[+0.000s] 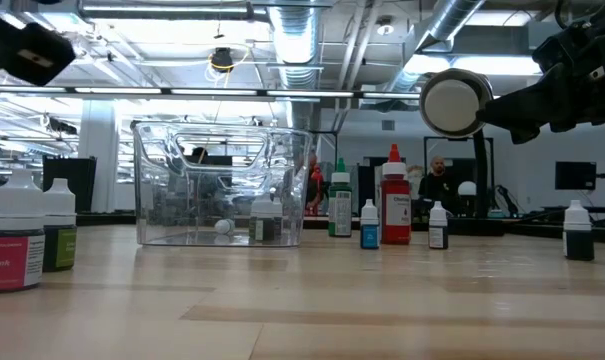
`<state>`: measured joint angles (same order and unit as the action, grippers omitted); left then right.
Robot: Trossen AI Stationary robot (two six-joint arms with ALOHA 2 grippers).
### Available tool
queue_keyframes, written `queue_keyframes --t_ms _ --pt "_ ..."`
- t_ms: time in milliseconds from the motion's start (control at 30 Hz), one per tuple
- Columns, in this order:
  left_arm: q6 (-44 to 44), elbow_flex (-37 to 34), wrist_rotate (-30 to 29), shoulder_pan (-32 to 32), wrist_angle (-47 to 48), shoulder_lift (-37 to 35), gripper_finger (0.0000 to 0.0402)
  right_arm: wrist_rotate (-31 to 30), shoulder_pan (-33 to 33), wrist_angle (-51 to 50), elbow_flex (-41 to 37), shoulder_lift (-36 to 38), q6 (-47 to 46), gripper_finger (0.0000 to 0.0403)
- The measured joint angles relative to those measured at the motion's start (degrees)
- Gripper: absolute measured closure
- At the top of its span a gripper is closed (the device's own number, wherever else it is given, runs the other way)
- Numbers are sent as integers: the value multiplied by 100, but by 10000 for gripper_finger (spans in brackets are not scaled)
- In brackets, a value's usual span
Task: Pick & Place food coloring
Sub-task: Put the small black food coloring bottle into the transparent bin
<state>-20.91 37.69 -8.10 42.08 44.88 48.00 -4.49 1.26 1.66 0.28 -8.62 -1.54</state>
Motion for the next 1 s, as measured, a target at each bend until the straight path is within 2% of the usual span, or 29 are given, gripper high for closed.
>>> queue_keyframes --t_ms 200,333,467,633,1000 --pt "71 0 215 475 -14 597 272 0 0 3 -1 0 -2 290" --pt "491 0 435 801 -2 990 272 0 -1 -8 -1 0 -1 290" --pt "847 0 417 1082 -77 1288 272 0 -2 1 -1 0 0 290" --pt "864 19 484 1230 -332 1658 272 0 -1 1 0 0 -1 290" --pt "1057 790 427 1236 -459 2999 272 0 -1 1 0 1 -1 290"
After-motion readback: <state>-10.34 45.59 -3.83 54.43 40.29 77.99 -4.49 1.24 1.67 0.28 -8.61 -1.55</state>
